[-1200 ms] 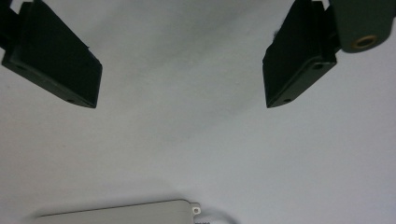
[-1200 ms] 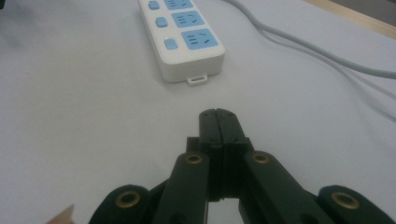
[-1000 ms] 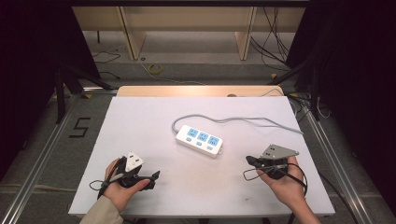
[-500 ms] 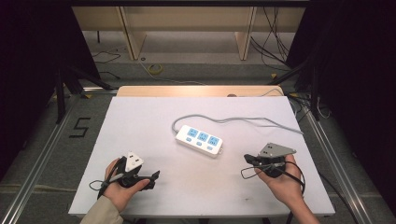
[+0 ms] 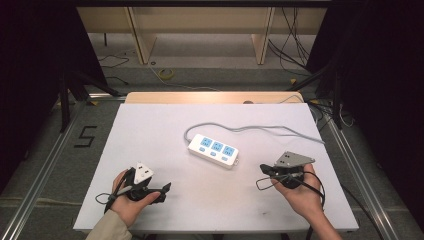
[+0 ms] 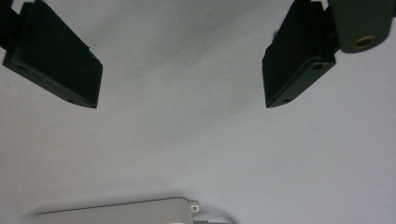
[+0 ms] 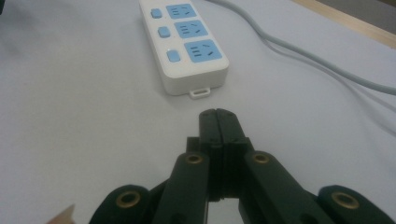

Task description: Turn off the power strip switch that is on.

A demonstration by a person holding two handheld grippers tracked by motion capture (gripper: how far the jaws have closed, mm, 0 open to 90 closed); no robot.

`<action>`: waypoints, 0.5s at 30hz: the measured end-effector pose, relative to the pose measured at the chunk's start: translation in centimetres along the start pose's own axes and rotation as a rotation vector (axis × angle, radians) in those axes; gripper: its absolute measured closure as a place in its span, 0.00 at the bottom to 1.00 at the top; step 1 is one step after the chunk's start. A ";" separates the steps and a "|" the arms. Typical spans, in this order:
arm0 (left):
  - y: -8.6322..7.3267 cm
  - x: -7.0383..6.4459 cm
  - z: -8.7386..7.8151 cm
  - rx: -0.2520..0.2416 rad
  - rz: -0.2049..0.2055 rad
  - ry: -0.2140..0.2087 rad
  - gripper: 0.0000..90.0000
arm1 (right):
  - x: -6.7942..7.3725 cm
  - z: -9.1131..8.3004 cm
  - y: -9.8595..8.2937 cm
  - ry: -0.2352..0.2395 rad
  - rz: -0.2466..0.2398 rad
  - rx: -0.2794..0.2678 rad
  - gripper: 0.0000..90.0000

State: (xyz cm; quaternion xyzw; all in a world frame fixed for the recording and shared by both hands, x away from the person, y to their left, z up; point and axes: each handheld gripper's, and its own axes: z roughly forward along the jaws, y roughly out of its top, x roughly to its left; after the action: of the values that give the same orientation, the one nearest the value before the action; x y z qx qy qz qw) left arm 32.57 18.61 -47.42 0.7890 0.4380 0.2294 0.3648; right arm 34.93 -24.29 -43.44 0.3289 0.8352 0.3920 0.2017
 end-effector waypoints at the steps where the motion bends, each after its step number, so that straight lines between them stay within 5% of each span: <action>1: 0.0 0.0 0.0 0.000 0.000 0.000 0.13 | 0.0 0.0 0.0 0.000 -0.002 -0.001 1.00; 15: 0.0 0.0 0.0 0.000 -0.002 0.000 0.14 | 0.0 0.2 0.5 0.001 -0.006 0.003 1.00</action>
State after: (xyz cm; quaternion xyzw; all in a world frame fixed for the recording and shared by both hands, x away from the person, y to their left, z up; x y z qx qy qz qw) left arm 32.57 18.63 -47.38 0.7884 0.4388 0.2289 0.3653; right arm 35.26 -23.91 -43.21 0.3266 0.8367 0.3904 0.2021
